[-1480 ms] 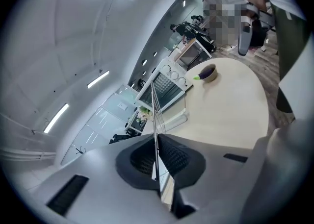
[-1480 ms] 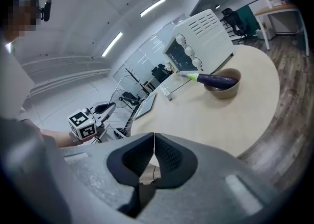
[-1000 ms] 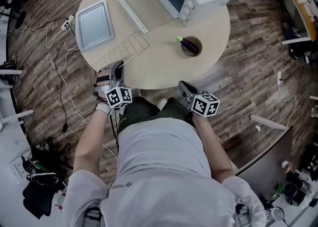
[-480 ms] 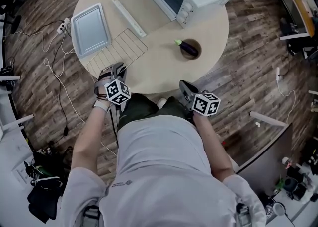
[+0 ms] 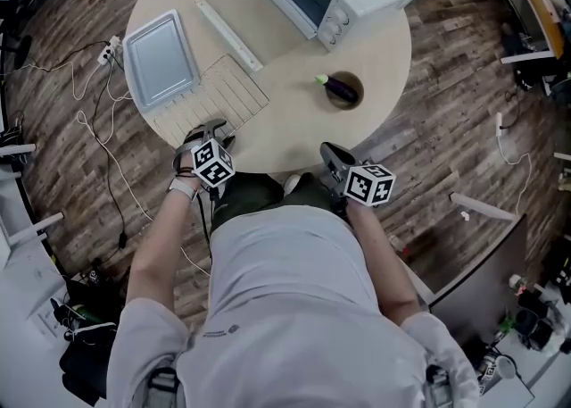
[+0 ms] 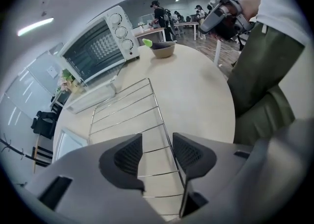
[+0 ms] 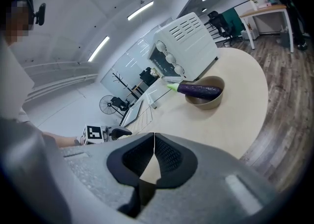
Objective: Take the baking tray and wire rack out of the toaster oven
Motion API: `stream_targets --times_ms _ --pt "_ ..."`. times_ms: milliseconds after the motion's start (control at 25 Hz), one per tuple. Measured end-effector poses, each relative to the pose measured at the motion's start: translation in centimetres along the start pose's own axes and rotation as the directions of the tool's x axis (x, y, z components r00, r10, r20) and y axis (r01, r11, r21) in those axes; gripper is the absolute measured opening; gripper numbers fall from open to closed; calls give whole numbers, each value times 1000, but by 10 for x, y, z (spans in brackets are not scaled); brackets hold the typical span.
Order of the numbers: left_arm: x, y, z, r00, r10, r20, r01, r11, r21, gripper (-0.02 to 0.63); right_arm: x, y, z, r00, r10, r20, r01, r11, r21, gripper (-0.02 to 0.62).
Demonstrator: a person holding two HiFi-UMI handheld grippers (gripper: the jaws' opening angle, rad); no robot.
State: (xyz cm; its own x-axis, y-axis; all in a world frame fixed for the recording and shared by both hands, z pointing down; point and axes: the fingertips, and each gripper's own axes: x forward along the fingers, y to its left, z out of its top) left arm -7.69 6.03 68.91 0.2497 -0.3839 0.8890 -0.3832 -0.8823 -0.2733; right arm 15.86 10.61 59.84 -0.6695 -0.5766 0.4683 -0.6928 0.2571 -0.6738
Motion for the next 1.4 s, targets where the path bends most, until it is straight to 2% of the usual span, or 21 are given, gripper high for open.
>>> stream_targets --times_ms 120,280,600,760,840,960,1080,1160,1240,1320,1400 --pt "3 -4 -2 999 -52 -3 52 998 -37 201 2 1 1 1000 1 0 -1 1000 5 6" --pt "0 -6 -3 995 -100 11 100 987 -123 239 -1 2 -1 1000 -1 0 1 1000 7 8" --pt "-23 -13 -2 997 -62 37 70 964 -256 239 -5 10 -4 999 40 -14 -41 999 -24 6" --pt "-46 -20 4 997 4 71 21 934 -358 239 -6 25 -2 995 97 -27 -99 993 -67 7" --pt "-60 -22 8 995 42 95 3 900 -436 238 -7 37 1 991 133 -35 -136 986 -102 6" --pt "-83 -24 11 986 101 131 -10 828 -560 225 -6 58 7 980 186 -66 -195 966 -170 8" --pt "-110 -22 7 970 173 170 -12 733 -680 198 1 83 13 967 235 -102 -253 939 -231 6" --pt "-129 -15 8 947 245 209 -3 657 -754 183 8 101 21 954 274 -122 -298 916 -268 6" --pt "-150 -9 10 918 313 245 8 601 -799 138 12 122 30 941 311 -135 -338 890 -305 6" --pt "-171 -5 11 893 365 262 0 584 -812 92 16 147 39 927 348 -140 -375 863 -339 6" --pt "-192 0 10 872 407 271 -19 583 -812 79 19 171 47 913 383 -145 -408 833 -373 6"
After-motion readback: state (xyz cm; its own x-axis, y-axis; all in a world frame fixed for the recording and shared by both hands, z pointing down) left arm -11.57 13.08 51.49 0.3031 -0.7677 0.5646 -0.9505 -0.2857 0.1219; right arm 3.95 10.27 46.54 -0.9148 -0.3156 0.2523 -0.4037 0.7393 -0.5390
